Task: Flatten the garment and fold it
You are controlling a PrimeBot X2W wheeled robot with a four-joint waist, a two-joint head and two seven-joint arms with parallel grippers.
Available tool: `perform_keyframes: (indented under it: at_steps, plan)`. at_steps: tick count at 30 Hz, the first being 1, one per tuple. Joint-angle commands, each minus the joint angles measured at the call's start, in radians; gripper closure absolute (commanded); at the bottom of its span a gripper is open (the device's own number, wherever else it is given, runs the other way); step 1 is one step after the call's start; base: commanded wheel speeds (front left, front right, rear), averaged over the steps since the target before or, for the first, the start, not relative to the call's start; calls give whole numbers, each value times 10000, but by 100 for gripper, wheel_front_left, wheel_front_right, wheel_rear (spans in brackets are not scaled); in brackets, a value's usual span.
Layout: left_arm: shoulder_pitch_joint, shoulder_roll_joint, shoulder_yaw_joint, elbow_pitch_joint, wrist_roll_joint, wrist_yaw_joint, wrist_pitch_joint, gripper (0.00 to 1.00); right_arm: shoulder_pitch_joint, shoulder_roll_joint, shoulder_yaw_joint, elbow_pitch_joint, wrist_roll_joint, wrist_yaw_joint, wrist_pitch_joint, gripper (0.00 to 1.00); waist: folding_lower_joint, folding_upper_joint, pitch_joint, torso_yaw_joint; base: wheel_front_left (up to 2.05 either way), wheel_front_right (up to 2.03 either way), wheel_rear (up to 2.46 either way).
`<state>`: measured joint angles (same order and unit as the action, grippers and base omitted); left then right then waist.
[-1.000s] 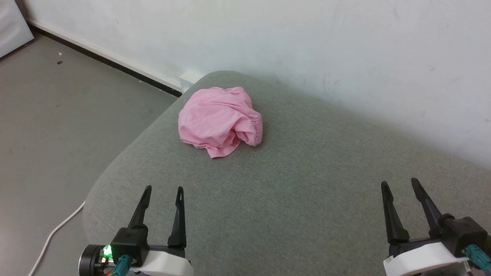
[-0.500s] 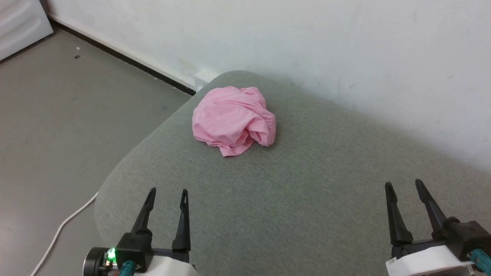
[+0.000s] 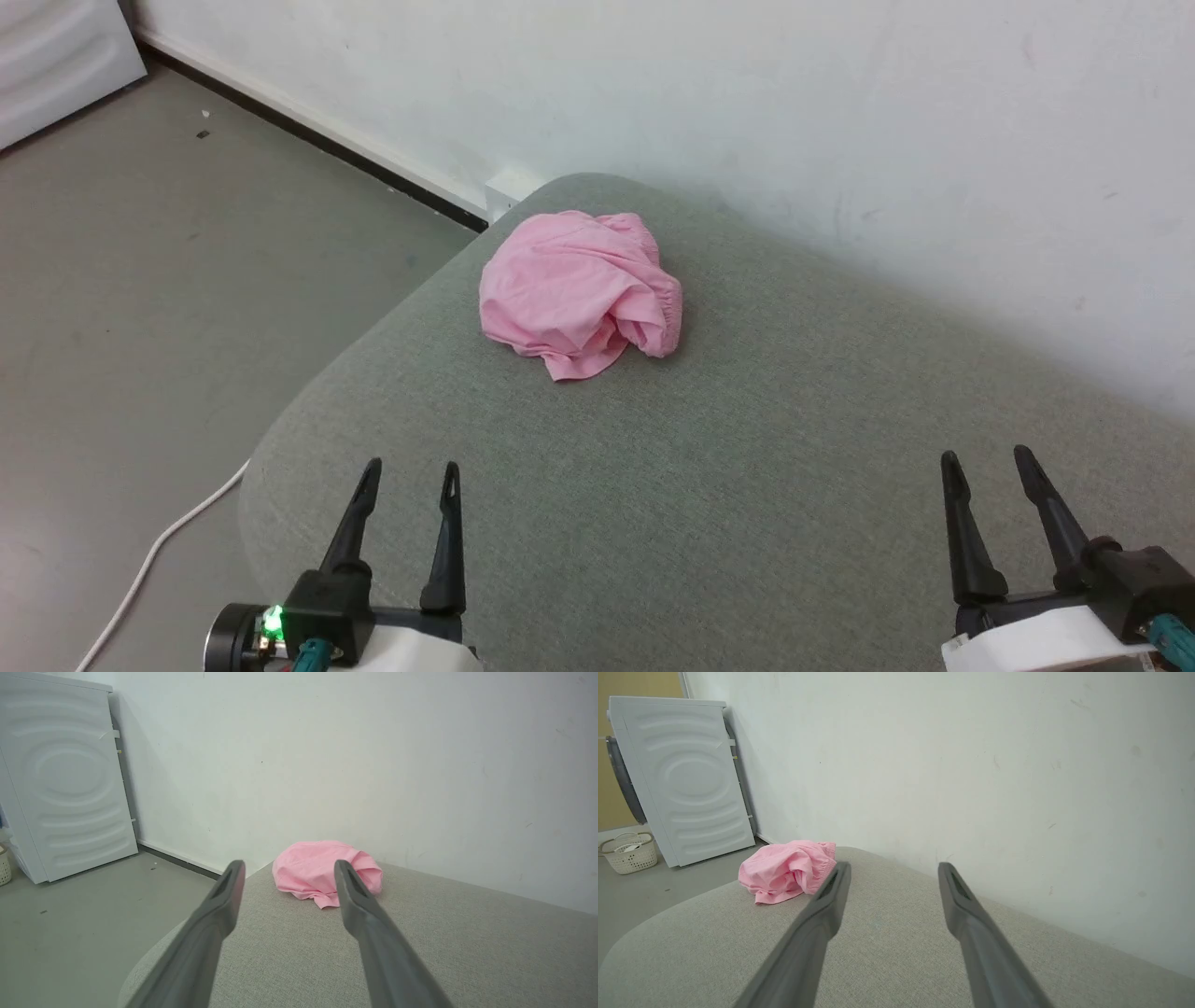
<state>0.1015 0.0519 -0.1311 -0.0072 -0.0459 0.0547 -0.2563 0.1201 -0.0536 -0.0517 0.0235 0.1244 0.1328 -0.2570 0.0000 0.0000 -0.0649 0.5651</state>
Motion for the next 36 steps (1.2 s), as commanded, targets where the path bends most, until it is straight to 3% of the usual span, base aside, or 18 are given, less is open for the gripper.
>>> perform_keyframes:
  at_steps: [1,6,10,15,24,36]
  plan:
    - [91,-12,-3,-24,-76,10,-55,0,68,34,-12,43,105,-21,-47,0,0,0,17,-19,0,0,0]
    - [-217,106,49,126,-217,-354,-55,0,-66,34,-74,-23,-140,-21,-47,0,0,0,383,-334,0,0,0]
    - [-877,408,409,721,-312,-349,39,0,-279,34,13,-185,-402,-21,-47,0,0,0,910,-942,0,0,0]
    - [-2259,923,622,1099,-679,-866,807,0,-543,34,70,-494,-686,-21,-47,0,0,0,1825,-1771,0,0,0]
    - [-5253,2221,874,2604,-1783,-1675,3034,0,-1272,34,420,-1130,-1014,-21,-47,0,0,0,3459,-3597,0,0,0]
    - [-8318,4537,-10,5324,-4028,-1850,7200,0,-1917,34,647,-1703,-1040,-21,-47,0,0,0,4907,-5131,0,0,0]
